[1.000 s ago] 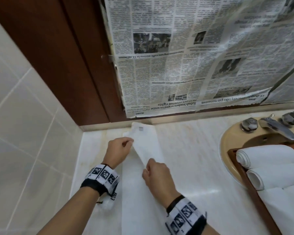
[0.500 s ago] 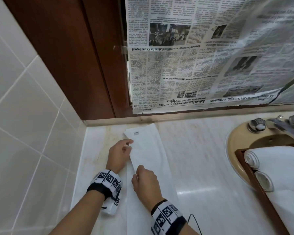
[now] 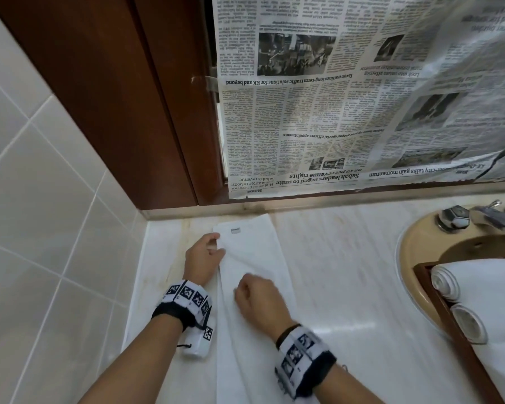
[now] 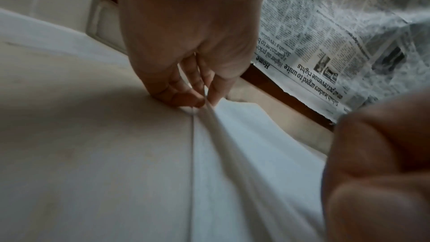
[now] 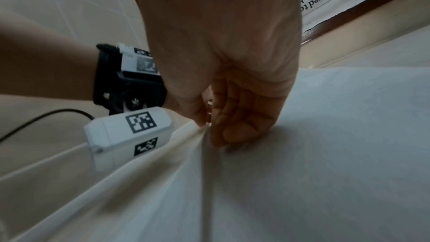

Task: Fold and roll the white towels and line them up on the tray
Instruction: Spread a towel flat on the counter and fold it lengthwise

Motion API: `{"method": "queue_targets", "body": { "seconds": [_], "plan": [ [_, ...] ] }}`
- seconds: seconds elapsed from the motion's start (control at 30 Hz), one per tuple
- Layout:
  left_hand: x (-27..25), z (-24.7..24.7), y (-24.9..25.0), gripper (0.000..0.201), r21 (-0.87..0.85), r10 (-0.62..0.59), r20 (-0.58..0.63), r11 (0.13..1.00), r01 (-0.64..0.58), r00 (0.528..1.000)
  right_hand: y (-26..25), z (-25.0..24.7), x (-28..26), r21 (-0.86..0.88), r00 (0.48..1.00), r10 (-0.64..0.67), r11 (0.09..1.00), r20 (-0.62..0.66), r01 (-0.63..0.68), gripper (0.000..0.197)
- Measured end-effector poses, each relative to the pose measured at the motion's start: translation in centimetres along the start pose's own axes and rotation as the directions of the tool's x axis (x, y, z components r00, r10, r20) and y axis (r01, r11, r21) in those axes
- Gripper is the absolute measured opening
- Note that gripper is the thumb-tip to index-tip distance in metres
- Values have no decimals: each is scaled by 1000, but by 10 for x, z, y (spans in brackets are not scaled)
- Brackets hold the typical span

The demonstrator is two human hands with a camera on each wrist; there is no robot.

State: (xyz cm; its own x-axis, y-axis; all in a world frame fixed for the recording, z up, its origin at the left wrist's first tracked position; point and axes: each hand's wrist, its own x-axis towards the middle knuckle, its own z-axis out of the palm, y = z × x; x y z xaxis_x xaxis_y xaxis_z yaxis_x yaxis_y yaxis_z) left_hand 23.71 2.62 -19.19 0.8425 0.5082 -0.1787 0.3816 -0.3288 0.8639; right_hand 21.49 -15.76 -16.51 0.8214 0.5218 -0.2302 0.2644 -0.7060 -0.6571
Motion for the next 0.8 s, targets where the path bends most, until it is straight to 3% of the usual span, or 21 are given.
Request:
{"method": "queue_targets", "body": {
  "seconds": [0.07,0.13,0.23,0.37,0.47,0.6,0.73,0.8],
  "plan": [
    [6,0,1,32,-44,-35,-15,998,34,999,11,-26,34,-78,994,-30,997,-106,22,20],
    [13,0,0,31,-81,-61,-37,995,58,997,26,-52,69,-206,983,-67,978,-169,31,31],
    [20,4,-2,31,-79,-50,-55,996,45,997,46,-79,107,-320,985,-6,946,-170,-50,44],
    [25,12,-9,33,-59,-14,-79,998,10,997,66,-82,140,-202,994,63,976,-94,-81,41],
    [27,15,-10,35,18,16,-105,1000,-15,994,73,-77,153,-43,979,98,993,-179,-107,26],
    [28,17,-2,37,63,0,-133,998,8,991,75,-71,161,43,941,193,981,-278,-188,11],
    [27,21,7,37,144,1,-107,989,15,994,70,-72,163,73,935,251,968,-252,-240,24],
    [24,22,6,37,206,29,-89,979,-11,996,70,-72,150,36,938,191,981,-289,-189,33]
  ]
}}
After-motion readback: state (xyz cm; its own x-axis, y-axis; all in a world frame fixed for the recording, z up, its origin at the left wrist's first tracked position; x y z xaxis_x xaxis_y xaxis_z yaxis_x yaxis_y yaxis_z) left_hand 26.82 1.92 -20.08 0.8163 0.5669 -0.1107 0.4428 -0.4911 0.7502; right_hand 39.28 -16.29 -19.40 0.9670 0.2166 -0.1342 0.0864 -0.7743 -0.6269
